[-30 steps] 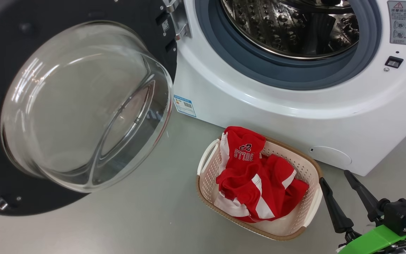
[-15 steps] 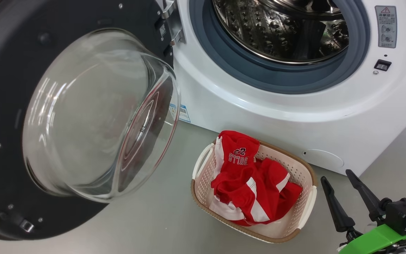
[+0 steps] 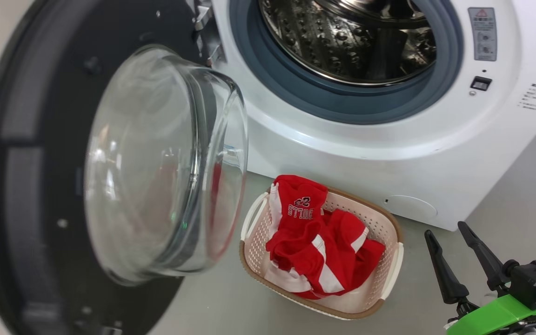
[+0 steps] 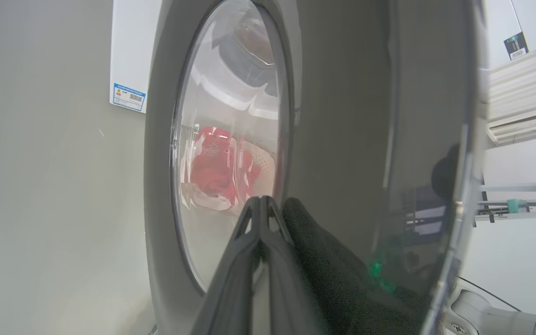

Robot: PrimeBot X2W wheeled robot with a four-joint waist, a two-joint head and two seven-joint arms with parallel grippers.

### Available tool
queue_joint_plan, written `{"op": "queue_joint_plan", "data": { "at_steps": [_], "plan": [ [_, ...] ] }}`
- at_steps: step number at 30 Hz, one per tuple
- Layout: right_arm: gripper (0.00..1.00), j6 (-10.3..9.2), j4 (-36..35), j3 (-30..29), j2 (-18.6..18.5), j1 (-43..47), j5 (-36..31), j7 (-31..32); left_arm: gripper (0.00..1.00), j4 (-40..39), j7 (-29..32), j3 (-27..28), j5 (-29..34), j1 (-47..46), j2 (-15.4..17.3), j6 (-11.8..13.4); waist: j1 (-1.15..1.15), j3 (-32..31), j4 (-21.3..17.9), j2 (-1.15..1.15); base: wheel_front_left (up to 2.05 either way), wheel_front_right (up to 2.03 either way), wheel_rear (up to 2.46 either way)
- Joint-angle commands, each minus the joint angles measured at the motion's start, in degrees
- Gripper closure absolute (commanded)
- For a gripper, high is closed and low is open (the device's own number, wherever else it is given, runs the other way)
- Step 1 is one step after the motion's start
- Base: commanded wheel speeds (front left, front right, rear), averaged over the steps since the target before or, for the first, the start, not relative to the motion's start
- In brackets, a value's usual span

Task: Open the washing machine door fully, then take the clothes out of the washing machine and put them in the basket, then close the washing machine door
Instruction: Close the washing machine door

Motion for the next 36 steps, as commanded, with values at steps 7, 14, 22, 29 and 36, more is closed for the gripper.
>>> {"op": "queue_joint_plan", "data": {
  "at_steps": [7, 14, 22, 29, 36],
  "plan": [
    [0.00, 0.36, -1.8, 0.2, 0.1, -0.9, -0.5, -0.4, 1.00, -10.2, 2.6, -1.4, -3.4, 2.1, 0.2, -0.4, 0.00, -0.5, -3.2, 0.00, 0.00, 0.00, 0.00],
    [0.00, 0.36, -2.3, -0.6, 0.7, -1.0, -0.7, -0.4, 1.00, -15.7, 3.1, -3.5, -5.5, 3.6, -2.3, -0.4, 0.00, -0.8, -6.4, 0.00, 0.00, 0.00, 0.00],
    [0.00, 0.36, -3.0, -1.5, 1.4, -0.8, -1.1, -0.4, 1.00, -18.3, 1.9, -5.4, -5.7, 3.7, -5.0, -0.4, 0.00, -0.9, -9.9, 0.00, 0.00, 0.00, 0.00],
    [0.00, 0.36, -3.4, -2.1, 1.8, -0.8, -1.1, -0.4, 1.00, -19.0, -0.9, -7.2, -4.9, 3.0, -7.3, -0.4, 0.00, -0.9, -13.1, 0.00, 0.00, 0.00, 0.00],
    [0.00, 0.36, -3.6, -2.3, 2.5, -0.6, -1.2, -0.4, 1.00, -20.1, -5.1, -8.7, -3.6, 3.4, -9.9, -0.4, 0.00, -1.0, -16.1, 0.00, 0.00, 0.00, 0.00]
  ]
}}
